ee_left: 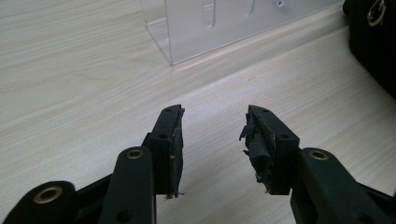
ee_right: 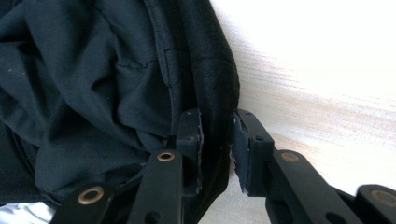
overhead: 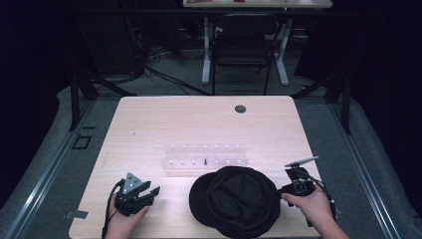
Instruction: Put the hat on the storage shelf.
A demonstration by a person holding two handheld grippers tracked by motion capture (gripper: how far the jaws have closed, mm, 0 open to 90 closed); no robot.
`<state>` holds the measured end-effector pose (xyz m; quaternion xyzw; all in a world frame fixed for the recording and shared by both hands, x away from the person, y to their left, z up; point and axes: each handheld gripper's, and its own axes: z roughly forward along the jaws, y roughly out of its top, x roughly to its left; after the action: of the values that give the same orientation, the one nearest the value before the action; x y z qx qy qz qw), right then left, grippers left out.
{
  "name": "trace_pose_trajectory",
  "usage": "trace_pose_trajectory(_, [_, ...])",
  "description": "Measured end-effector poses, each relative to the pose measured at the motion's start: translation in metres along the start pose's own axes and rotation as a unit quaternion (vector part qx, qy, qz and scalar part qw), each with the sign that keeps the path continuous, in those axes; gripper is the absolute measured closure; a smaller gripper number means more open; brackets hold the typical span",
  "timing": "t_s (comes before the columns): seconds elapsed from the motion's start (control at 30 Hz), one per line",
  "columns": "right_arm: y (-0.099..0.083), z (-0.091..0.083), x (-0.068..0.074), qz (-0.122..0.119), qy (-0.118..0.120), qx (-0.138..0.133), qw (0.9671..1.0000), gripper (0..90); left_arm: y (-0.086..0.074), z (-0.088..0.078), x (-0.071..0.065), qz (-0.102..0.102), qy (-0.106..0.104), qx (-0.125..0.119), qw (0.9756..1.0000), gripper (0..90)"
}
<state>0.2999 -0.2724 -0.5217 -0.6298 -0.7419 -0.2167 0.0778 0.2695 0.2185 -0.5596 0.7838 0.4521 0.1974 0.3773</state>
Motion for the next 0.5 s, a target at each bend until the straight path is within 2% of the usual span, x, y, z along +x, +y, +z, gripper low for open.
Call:
trace_pose_trajectory(0.03, [0.0014, 0.0004, -0.0006, 0.003, 0.000, 0.006, 1.0000, 72.1, 0.0000, 0.0001, 0.0000, 0.000, 0.000, 0.000, 1.0000, 56.8])
trace_pose_trajectory(0.07, [0.0017, 0.0024, 0.0002, 0.018, -0.001, -0.001, 0.9998, 72.0, -0.0001, 0.0002, -0.0001, 0.000, 0.000, 0.000, 1.0000, 56.9])
trace_pose_trajectory(0.17, [0.0056, 0.0030, -0.0020, 0.018, -0.001, 0.022, 0.9996, 72.0, 0.0000, 0.0003, 0.0001, 0.003, -0.001, 0.000, 1.0000, 56.6])
trace_pose_trajectory(0.2, [0.0057, 0.0046, -0.0020, 0.028, -0.001, 0.017, 0.9994, 71.1, 0.0000, 0.0003, 0.0001, 0.002, -0.001, 0.000, 1.0000, 56.6])
trace_pose_trajectory(0.3, [0.0082, 0.0068, -0.0048, 0.035, 0.001, 0.031, 0.9989, 71.3, 0.0000, 0.0003, 0.0000, 0.000, 0.000, 0.000, 1.0000, 56.6])
trace_pose_trajectory(0.33, [0.0074, 0.0099, -0.0049, 0.048, 0.003, 0.017, 0.9987, 72.6, -0.0001, 0.0004, 0.0001, 0.000, -0.001, 0.000, 1.0000, 56.6])
trace_pose_trajectory(0.37, [0.0105, 0.0066, -0.0068, 0.028, 0.001, 0.048, 0.9985, 75.2, -0.0001, 0.0005, 0.0002, 0.000, 0.000, 0.000, 1.0000, 56.6])
trace_pose_trajectory(0.43, [0.0095, 0.0098, -0.0058, 0.046, 0.017, 0.035, 0.9982, 80.0, -0.0001, 0.0006, 0.0002, 0.000, 0.000, 0.000, 1.0000, 56.6])
trace_pose_trajectory(0.5, [0.0107, 0.0089, -0.0060, 0.041, 0.018, 0.047, 0.9979, 82.3, -0.0001, 0.0009, 0.0003, -0.001, 0.000, 0.001, 1.0000, 56.6])
